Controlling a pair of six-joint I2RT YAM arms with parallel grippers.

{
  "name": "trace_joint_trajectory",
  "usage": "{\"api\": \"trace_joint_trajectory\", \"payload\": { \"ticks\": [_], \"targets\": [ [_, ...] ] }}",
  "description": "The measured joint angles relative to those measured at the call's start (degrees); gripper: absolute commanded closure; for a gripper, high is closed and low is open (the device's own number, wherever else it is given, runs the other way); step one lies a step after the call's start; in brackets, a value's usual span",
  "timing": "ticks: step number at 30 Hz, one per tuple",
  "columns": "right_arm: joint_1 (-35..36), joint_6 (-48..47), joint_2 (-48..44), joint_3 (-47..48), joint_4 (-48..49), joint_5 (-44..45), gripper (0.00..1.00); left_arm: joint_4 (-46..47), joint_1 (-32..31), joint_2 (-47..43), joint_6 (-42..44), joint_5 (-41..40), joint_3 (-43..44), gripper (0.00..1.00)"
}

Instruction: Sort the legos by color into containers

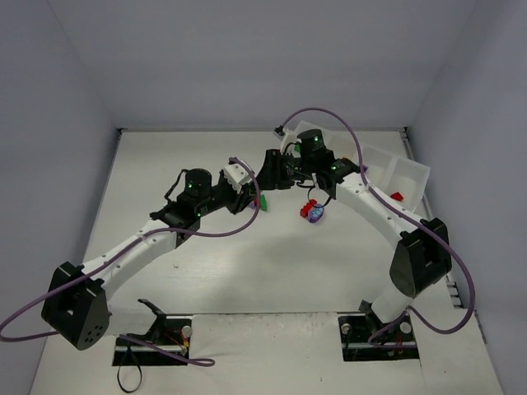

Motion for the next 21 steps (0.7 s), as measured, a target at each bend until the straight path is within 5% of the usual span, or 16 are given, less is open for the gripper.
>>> {"api": "trace_joint_trajectory", "payload": {
  "ticks": [4, 7, 11, 21],
  "targets": [
    [0.0, 0.22, 0.5, 0.0, 0.07, -0.61, 0.99, 0.15, 0.0, 0.26, 0.04, -0.24, 0.02, 1.0],
    [-0.04, -0.22, 0.59, 0.0, -0.04, -0.39, 1.0, 0.48, 0.0, 0.85, 0.04, -0.22, 0.11, 0.93],
    [-0.07, -0.55, 0.59, 0.02, -0.02, -0.17, 1.0, 0.7, 0.0, 1.09, 0.0, -0.24, 0.17, 0.67],
    [0.0, -1.18, 0.76, 0.72, 0.13, -1.09, 1.0, 0.81, -0.04, 1.51, -0.11, -1.31, 0.17, 0.56]
  ]
}}
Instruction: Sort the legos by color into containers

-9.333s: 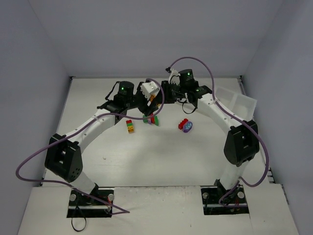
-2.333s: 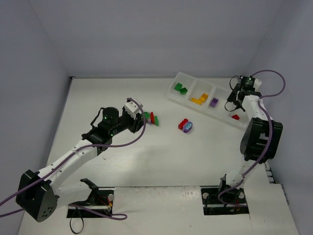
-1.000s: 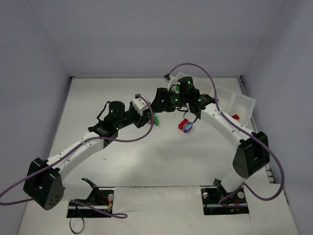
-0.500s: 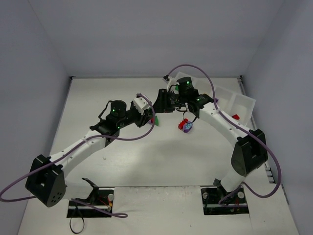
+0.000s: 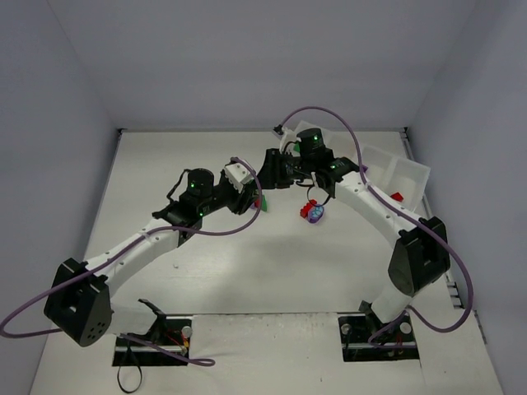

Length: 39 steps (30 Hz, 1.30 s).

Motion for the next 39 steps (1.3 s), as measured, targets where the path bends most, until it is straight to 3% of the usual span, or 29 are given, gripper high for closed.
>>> {"api": "trace_joint_trajectory", "payload": {
  "ticks": [3, 5, 10, 11, 35, 39],
  "targets": [
    [0.0, -0.09, 0.72, 0.46, 0.2, -0.22, 1.0, 0.02, 0.0, 0.15, 0.0, -0.28, 0.0, 0.56],
    [0.0, -0.09, 1.05, 0.46, 0.2, -0.22, 1.0, 0.02, 0.0, 0.37, -0.07, -0.44, 0.0, 0.63],
    [0.0, -0.2, 1.55, 0.46, 0.22, -0.31, 1.0, 0.13, 0.0, 0.92, 0.04, -0.61, 0.0, 0.98],
    [0.0, -0.24, 1.57, 0.46, 0.2, -0.26, 1.0, 0.15, 0.0, 0.96, 0.04, -0.63, 0.0, 1.0],
    [-2.23, -2.54, 1.57, 2.23, -3.08, -1.64, 1.0, 7.32, -0.85, 0.22, -2.6, -2.12, -3.63, 1.0],
    [-7.48, -4.55, 2.25, 6.56, -1.33, 5.79, 1.0, 2.16, -0.5, -1.99, -2.78, -2.6, -5.77, 1.0]
  ]
}}
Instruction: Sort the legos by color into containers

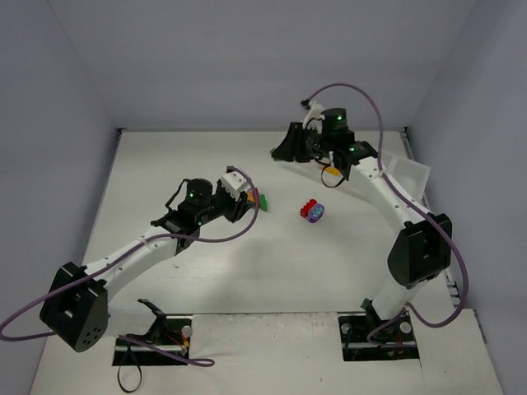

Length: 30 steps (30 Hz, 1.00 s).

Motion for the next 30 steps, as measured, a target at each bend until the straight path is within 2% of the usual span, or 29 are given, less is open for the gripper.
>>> {"api": "trace_joint_trajectory", "payload": {
  "ticks": [3, 5, 12, 19, 28, 30],
  "targets": [
    [-5.9, -0.68, 0.7, 3.43, 2.4, 3.74, 1.0, -2.71, 0.15, -0.92, -0.07, -0.44, -1.53, 1.0],
    [-7.39, -1.2, 0.72, 4.15, 3.08, 5.05, 1.0, -4.04, 0.15, -1.16, -0.11, -0.76, -2.08, 1.0],
    [-6.03, -5.14, 3.87, 6.64, 3.19, 8.35, 1.0, -5.75, 0.15, -3.5, -0.26, -1.2, -2.47, 1.0],
    [-7.69, -6.4, 9.25, 9.01, 3.19, 9.84, 1.0, -6.93, 0.15, -7.13, -0.46, -2.36, -2.47, 1.0],
    [-7.98, -10.32, 18.53, 13.14, 4.13, 19.34, 0.86, -7.13, 0.15, -8.76, -1.42, -2.75, -2.49, 1.0],
    [-7.98, -10.75, 22.14, 14.75, 4.55, 21.35, 0.75, -7.41, 0.15, -8.94, -1.46, -2.75, -2.49, 1.0]
  ]
}}
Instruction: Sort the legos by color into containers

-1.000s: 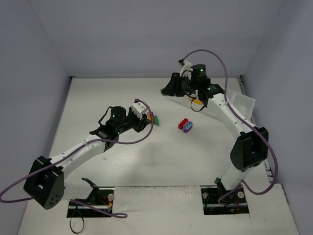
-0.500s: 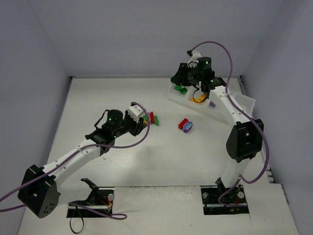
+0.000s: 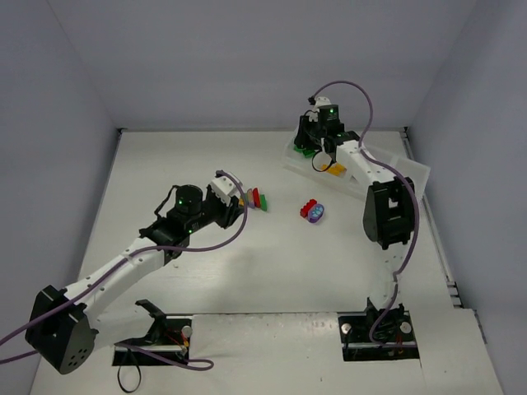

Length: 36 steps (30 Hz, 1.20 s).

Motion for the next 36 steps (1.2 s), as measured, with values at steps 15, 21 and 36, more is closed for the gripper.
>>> {"api": "trace_joint_trajectory", "payload": {
  "ticks": [15, 21, 36],
  "targets": [
    [0.0, 0.74, 6.99, 3.58, -0.48, 3.58, 0.3, 1.57, 0.0, -0.79, 0.33, 0.48, -0.13, 1.0],
    [-0.04, 2.78, -4.46, -1.64, -2.03, -10.32, 0.39, 3.78, 0.0, 1.09, 4.0, 1.42, -0.09, 1.0],
    [10.8, 7.8, -19.47, -14.49, -4.81, -35.91, 0.34, 4.48, 0.0, 6.73, 10.27, 3.82, 5.97, 0.99]
  ]
}}
